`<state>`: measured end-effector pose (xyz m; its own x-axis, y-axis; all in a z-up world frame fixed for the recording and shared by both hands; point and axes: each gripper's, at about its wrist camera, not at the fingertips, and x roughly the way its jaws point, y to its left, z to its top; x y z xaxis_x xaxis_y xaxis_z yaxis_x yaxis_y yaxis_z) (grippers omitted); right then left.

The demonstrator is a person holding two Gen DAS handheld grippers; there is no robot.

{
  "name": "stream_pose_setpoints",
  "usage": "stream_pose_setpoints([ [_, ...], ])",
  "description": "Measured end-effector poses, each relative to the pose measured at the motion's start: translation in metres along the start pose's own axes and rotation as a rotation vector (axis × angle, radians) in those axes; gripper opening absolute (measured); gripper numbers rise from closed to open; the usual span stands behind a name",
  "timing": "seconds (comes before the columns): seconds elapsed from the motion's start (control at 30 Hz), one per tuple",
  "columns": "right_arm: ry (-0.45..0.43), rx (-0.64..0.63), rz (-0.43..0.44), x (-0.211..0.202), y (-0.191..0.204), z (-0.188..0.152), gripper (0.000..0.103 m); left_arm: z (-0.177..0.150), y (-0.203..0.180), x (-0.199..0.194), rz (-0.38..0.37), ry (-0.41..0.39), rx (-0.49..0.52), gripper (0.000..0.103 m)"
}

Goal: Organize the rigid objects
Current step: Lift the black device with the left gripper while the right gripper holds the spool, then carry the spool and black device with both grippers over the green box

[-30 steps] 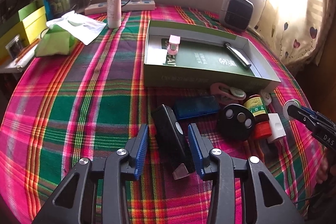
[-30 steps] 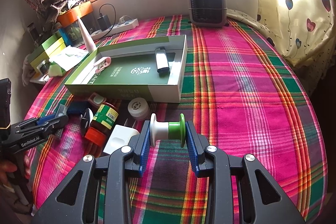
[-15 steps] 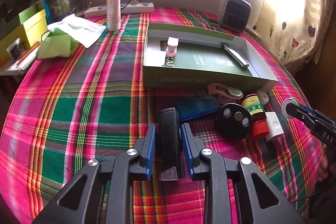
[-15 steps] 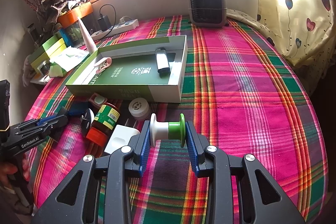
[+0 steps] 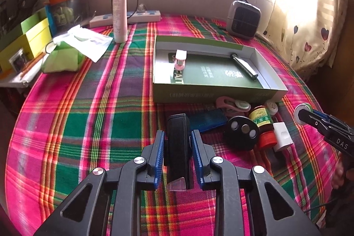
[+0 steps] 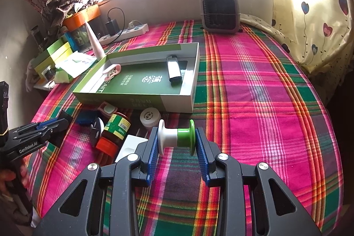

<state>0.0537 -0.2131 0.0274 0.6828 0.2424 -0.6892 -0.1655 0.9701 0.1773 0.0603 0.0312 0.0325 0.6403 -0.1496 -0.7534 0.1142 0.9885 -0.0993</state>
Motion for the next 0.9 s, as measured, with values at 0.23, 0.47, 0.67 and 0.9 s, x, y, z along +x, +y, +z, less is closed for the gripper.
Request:
stream_pose_setpoints([
  [0.23, -0.020, -0.016, 0.005, -0.004, 0.004, 0.010, 0.033, 0.012, -0.002, -0.005, -0.018, -0.014, 0.018, 0.023],
  [0.47, -0.040, -0.048, 0.016, -0.003, 0.012, 0.028, 0.033, 0.030, -0.008, -0.006, -0.038, -0.045, 0.043, 0.023],
  [0.67, -0.054, -0.086, 0.031, 0.004, 0.021, 0.046, 0.033, 0.049, -0.011, 0.001, -0.063, -0.053, 0.047, 0.023],
  [0.9, -0.049, -0.129, 0.045, 0.022, 0.032, 0.067, 0.033, 0.068, -0.015, 0.019, -0.094, -0.040, 0.048, 0.023],
])
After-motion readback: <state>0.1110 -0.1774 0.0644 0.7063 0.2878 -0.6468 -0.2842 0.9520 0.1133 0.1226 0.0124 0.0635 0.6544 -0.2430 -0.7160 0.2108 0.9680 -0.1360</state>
